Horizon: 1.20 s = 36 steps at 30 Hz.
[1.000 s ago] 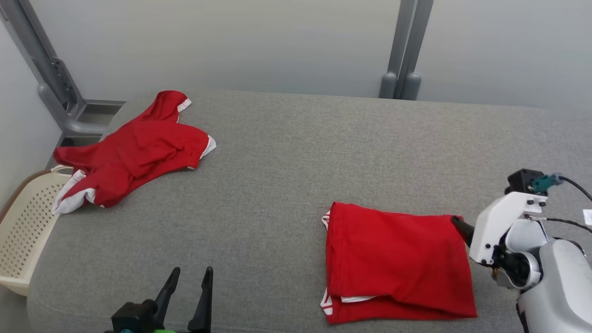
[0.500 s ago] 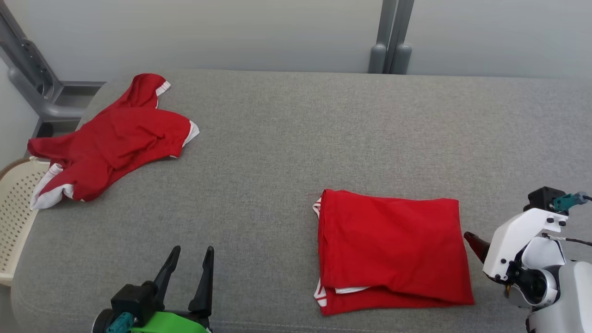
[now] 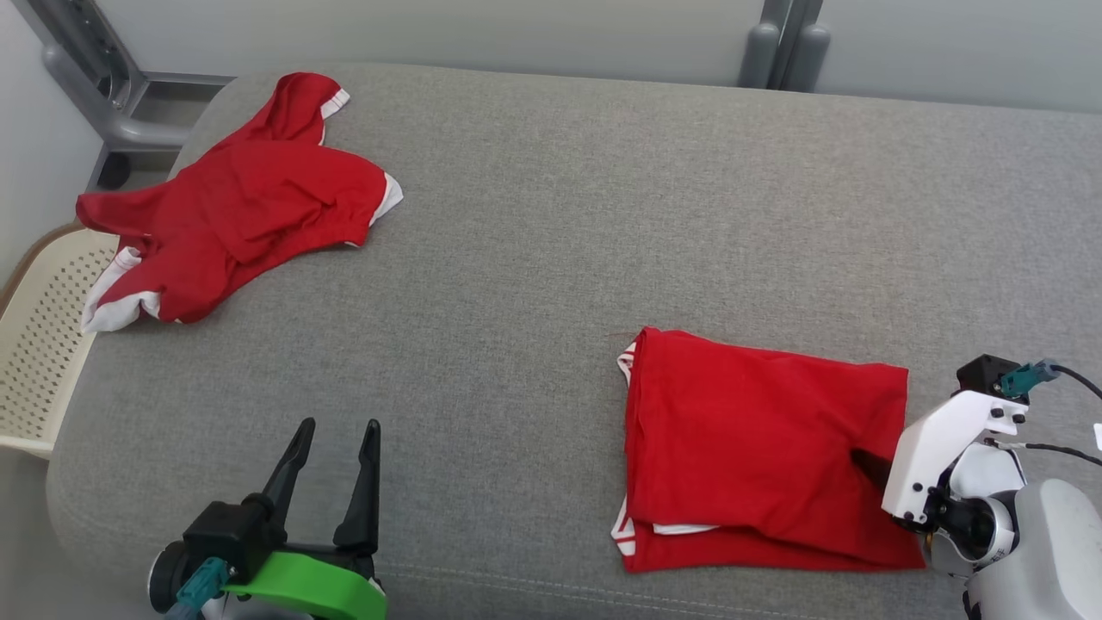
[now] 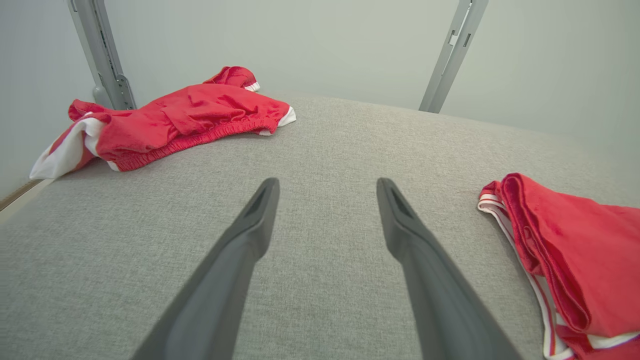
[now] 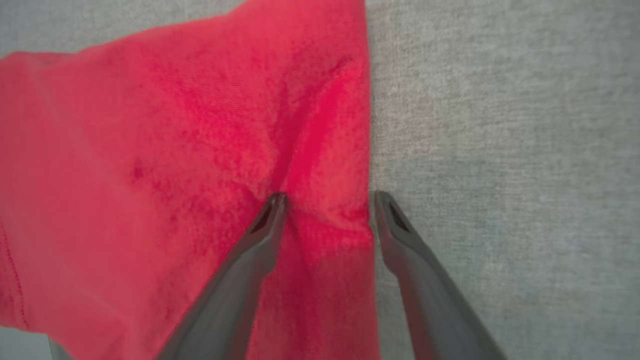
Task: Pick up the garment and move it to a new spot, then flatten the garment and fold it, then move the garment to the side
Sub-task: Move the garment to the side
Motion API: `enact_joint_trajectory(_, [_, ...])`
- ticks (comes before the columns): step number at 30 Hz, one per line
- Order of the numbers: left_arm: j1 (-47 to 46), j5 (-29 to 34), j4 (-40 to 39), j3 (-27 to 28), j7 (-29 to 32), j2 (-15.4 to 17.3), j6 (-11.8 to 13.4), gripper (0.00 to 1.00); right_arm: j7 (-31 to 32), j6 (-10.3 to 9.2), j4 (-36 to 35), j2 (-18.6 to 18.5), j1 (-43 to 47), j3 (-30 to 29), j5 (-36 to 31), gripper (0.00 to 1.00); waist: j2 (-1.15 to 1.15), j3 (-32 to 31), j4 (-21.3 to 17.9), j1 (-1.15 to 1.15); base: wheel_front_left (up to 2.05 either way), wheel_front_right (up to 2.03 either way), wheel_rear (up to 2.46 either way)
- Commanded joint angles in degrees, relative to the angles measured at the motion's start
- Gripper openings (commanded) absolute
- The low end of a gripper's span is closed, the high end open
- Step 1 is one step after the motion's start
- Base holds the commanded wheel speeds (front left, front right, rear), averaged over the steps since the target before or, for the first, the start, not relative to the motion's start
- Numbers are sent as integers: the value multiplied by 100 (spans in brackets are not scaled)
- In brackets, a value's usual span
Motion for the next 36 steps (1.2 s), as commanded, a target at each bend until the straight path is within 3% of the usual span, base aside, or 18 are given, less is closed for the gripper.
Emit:
enact_joint_trajectory(1, [-88, 45, -46, 45, -19, 0, -19, 100, 24, 1, 130, 52, 23, 60, 15, 4, 0, 39, 72, 0, 0, 0, 0])
enact_joint_trajectory(2, [-80, 58, -61, 66, -19, -4, -19, 100, -6, 1, 151, 55, 14, 67, -19, 0, 0, 34, 86, 0, 0, 0, 0])
enact_joint_trajectory(17, [89, 124, -112, 176, -19, -54, 35, 100, -227, -1, 139, 22, -168, 44, -277, 0, 0, -160, 21, 0, 0, 0, 0])
enact_joint_trajectory(29, [-290, 231, -378, 103, -16, 69, 53, 100, -726, -2, 839, -36, -1982, 428, -1626, 0, 0, 585, -886, 0, 0, 0, 0])
enact_joint_trajectory(36, [-796, 521, -773, -213, 134, 190, 50, 100, -1007, -3, 1324, -497, -2929, 308, -2228, 0, 0, 1176, -1252, 0, 0, 0, 0])
